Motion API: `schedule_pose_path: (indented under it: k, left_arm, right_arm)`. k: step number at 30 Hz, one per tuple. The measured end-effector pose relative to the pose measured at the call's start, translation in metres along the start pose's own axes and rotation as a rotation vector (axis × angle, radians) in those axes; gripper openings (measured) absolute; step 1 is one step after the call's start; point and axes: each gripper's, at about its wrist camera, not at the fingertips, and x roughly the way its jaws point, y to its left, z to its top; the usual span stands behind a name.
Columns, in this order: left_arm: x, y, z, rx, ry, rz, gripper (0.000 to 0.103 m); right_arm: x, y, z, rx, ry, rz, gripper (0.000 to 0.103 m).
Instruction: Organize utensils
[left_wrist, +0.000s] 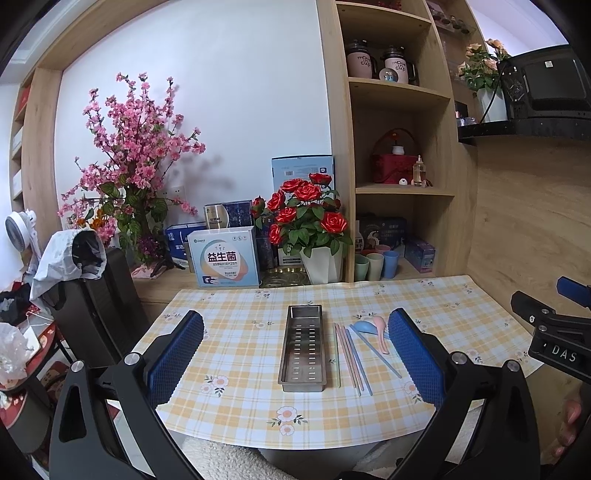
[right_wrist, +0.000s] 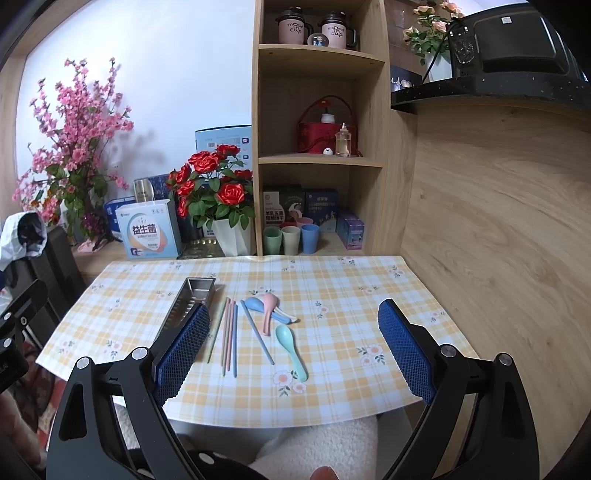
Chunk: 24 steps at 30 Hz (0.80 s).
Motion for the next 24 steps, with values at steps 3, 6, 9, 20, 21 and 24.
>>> schedule_pose_path:
  k: [3,6,9,20,21,24]
  left_arm:
    - [-0.0009,0.0013,0.0001,-0.001,0.000,0.003,0.098]
    - [-0.0008,0.0019,-0.0004,-0.002,0.001,0.004,0.098]
    - [-0.0007,0.0022,-0.0012,-0.001,0.001,0.003,0.098]
    - [0.0002,0.0068,-0.0038,-0.011,0.005,0.008,0.098]
    - [0.0002,0.0061,-0.0035,-0.011,0.005,0.007,0.098]
    - [0.0004,0.0046,-0.0042,-0.006,0.007,0.006,0.098]
  right_arm:
    - [0.0004,-0.0005,0.0007,0.000,0.003,0.001,0.090]
    - [0.0004,-0.0004,0.0001,0.001,0.002,0.001,0.090]
    - [0.0006,-0.0004,-0.0002,0.001,0.003,0.001,0.090]
    - [-0.0027,-0.0020,0.0003,0.006,0.001,0.002,0.090]
    - [-0.0026,-0.0020,0.0000,0.006,0.002,0.003,0.090]
    - [-0.0027,-0.0030,-0.0002,0.006,0.005,0.003,0.090]
